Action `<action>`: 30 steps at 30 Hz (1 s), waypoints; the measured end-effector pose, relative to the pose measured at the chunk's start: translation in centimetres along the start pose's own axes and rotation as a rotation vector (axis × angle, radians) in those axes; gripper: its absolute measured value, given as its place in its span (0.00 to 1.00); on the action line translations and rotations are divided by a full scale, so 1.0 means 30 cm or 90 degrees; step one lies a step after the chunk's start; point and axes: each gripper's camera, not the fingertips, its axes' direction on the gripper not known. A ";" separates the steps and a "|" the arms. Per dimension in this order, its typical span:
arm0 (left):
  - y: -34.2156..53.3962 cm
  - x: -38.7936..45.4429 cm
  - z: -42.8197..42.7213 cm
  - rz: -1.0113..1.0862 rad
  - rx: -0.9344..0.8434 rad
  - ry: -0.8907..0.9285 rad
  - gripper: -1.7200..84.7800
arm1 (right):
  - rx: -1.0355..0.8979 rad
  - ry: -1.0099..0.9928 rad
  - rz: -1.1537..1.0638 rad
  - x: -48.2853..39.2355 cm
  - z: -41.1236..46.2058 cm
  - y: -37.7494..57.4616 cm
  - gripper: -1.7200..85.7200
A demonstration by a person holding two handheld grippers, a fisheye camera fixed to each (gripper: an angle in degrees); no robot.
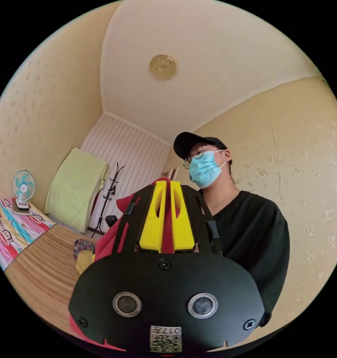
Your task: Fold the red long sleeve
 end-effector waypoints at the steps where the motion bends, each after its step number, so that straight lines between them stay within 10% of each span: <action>1: -0.010 0.052 -0.047 0.005 0.016 -0.064 0.01 | 0.037 0.022 -0.004 -0.025 -0.057 -0.014 0.07; 7: -0.171 -0.020 -0.064 -0.074 -0.042 -0.471 0.01 | 0.194 0.188 -0.010 -0.104 -0.372 -0.348 0.07; 14: -0.200 -1.013 -0.112 -0.386 -0.178 -0.977 0.06 | -0.144 0.540 0.191 0.676 0.133 -0.968 0.11; 24: 0.854 -1.440 -0.090 -0.766 -0.477 -0.759 0.11 | -0.554 0.313 0.469 1.184 0.572 -0.176 0.14; 30: 1.284 -1.481 0.018 -0.981 -0.498 -0.612 0.11 | -0.573 0.119 0.691 1.286 0.678 0.215 0.16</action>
